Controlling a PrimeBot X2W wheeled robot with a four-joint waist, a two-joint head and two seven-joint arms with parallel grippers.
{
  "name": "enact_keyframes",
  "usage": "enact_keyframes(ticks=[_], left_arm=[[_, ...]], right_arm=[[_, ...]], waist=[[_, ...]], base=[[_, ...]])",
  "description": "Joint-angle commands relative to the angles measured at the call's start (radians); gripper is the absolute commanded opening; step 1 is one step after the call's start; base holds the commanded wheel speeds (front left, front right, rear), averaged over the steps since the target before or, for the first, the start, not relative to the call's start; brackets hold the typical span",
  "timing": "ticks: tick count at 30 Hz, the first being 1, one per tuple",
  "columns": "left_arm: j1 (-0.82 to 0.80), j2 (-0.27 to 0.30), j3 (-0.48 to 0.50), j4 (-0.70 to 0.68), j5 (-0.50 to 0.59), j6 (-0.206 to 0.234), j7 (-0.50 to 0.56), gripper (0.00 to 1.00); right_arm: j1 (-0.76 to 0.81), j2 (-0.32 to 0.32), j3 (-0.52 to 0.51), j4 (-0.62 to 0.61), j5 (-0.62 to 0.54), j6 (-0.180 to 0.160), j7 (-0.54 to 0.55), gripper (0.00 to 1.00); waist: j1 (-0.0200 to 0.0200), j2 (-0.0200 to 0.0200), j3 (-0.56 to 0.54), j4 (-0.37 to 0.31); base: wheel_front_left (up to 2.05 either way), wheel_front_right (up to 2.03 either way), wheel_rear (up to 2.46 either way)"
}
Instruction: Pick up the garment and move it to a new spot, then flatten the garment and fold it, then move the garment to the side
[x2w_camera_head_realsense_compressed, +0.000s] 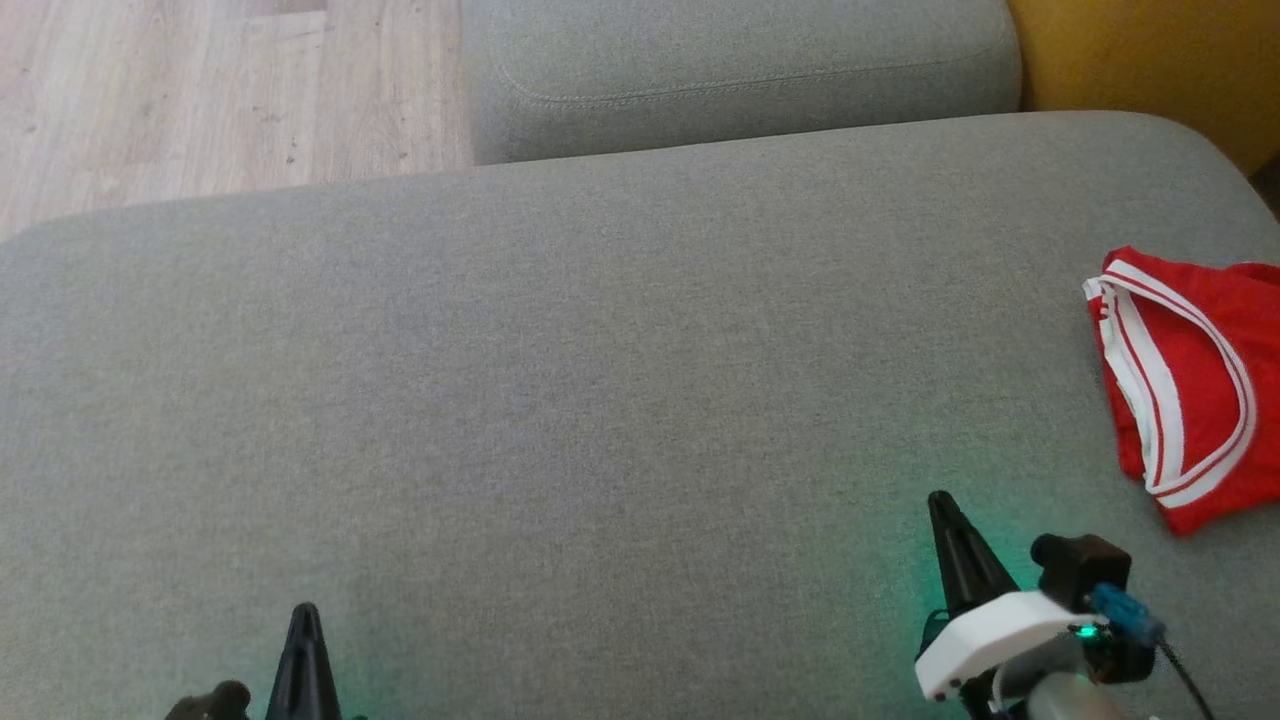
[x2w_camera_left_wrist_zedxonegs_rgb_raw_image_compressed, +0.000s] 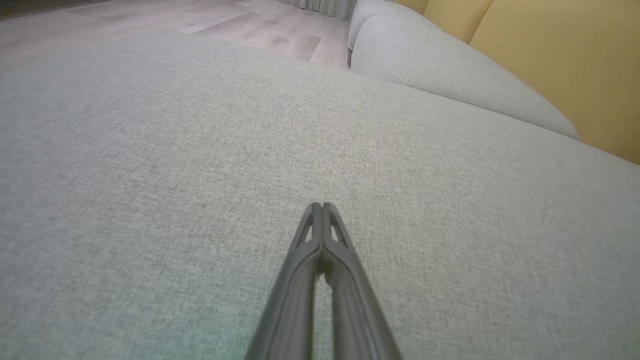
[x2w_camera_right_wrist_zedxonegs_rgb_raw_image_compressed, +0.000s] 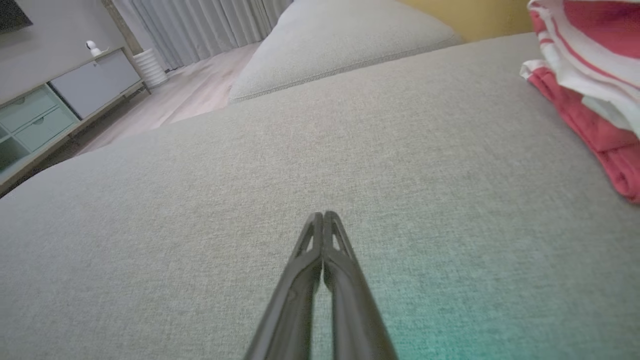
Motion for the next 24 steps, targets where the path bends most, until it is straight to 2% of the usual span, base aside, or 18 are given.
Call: enact_keyframes(ticks=[1,24], left_arm=[[-0.038,0.004,0.011,-0.03,-0.019,-0.003,0.005,0.0],[-0.067,0.006,0.031,-0.067,-0.27,-0.02,0.072,0.0]], right_arm=[[-0.045,-0.002,-0.009,-0.037,0.023,0.0,0.008,0.0],[-0.039,-0.003,-0.057,-0.1,0.291,0.0,0.073,0.0]], waist=[[0.0,0.0,0.0,0.0],[0.0,0.0,-0.004,0.014]], base=[[0.0,0.0,0.0],[0.0,0.0,0.0]])
